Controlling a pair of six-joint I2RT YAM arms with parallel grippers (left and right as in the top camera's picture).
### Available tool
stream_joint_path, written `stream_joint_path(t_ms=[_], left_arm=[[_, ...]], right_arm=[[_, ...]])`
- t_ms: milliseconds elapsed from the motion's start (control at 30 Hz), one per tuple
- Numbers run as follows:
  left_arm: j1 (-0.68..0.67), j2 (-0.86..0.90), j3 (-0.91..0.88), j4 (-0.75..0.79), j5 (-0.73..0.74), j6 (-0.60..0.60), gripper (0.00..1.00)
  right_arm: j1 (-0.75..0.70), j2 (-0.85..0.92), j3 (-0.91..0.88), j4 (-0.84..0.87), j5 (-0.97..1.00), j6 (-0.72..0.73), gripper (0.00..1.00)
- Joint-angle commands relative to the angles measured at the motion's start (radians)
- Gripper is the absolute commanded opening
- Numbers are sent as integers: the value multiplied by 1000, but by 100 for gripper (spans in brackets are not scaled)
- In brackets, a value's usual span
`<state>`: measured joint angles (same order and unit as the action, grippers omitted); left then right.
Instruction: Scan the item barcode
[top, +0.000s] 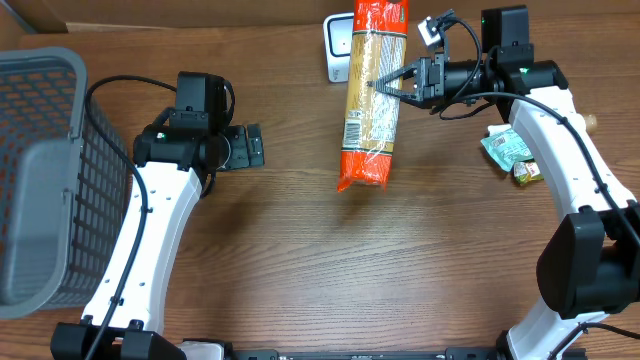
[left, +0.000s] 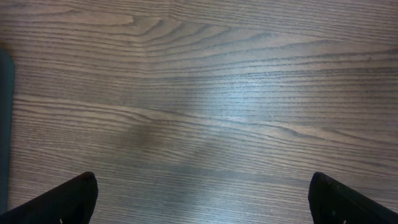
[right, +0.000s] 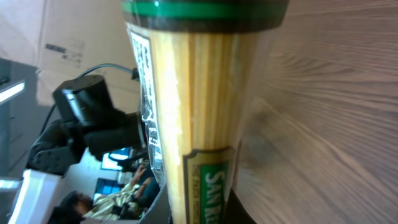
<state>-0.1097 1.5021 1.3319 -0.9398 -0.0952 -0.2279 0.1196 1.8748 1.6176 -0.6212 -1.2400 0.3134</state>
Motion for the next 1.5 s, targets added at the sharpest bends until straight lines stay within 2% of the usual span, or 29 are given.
stream_joint_path(t_ms=[0, 133, 267, 367, 600, 733, 867, 900, 967, 1067, 1133, 1167, 1300, 1467], left_arm=[[-2, 2, 6, 2, -9, 23, 100], [-2, 2, 6, 2, -9, 23, 100], [-2, 2, 6, 2, -9, 23, 100], [-2, 2, 6, 2, -9, 23, 100], [-2, 2, 6, 2, -9, 23, 100], [-2, 2, 6, 2, -9, 23, 100], [-2, 2, 6, 2, -9, 23, 100], [-2, 2, 6, 2, -9, 23, 100], [-2, 2, 6, 2, -9, 23, 100], [-2, 2, 6, 2, -9, 23, 99], [-2, 2, 6, 2, -9, 23, 100], [-2, 2, 6, 2, -9, 23, 100], [-2, 2, 6, 2, -9, 23, 100], [-2, 2, 6, 2, -9, 23, 99]], right_arm=[[3, -27, 29, 4, 77, -2, 4], [6, -27, 24, -80, 401, 161, 4], [14, -27, 9, -122, 559, 293, 4], [34, -27, -35, -109, 608, 351, 4], [72, -27, -168, -13, 642, 354, 4], [72, -27, -213, -1, 734, 415, 4], [78, -27, -257, 32, 822, 417, 4], [78, -27, -275, 32, 848, 415, 6], [77, -24, -293, 16, 880, 385, 19], [77, -19, -311, -19, 924, 318, 33], [74, -19, -316, -42, 944, 283, 39], [74, -19, -316, -65, 962, 254, 51], [72, -19, -316, -86, 971, 192, 72], [69, -3, -316, -90, 1069, 174, 81]])
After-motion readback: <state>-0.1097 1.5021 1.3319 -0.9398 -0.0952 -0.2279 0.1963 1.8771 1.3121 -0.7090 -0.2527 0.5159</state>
